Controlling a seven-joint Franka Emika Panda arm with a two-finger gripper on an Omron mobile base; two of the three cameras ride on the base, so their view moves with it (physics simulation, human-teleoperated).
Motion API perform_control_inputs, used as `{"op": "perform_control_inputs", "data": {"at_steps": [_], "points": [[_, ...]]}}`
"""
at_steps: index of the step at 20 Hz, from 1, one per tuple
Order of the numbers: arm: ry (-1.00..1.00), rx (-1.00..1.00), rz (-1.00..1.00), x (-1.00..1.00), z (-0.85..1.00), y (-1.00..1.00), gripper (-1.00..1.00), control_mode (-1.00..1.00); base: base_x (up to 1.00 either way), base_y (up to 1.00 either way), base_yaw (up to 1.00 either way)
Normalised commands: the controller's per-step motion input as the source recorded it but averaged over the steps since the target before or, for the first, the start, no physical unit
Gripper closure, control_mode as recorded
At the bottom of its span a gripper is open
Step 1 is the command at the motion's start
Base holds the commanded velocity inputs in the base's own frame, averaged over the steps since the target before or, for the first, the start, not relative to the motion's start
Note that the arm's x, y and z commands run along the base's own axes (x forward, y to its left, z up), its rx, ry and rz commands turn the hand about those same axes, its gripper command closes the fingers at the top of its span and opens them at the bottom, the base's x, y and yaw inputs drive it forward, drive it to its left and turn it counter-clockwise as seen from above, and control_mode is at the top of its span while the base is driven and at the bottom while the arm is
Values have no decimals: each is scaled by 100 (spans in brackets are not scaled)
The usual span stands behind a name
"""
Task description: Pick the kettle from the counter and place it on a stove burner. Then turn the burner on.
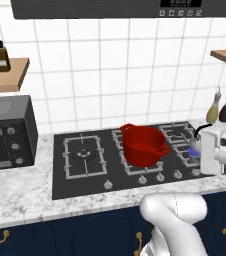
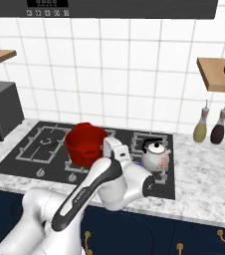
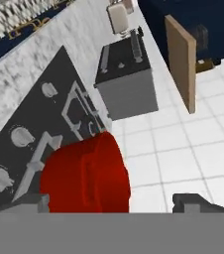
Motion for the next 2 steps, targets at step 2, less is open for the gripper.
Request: {"op": "perform_control_inputs", "data": {"at_steps": [2], "points": [[-36,-54,11,-3,-88,100,-100,-100,0,0,0]]}}
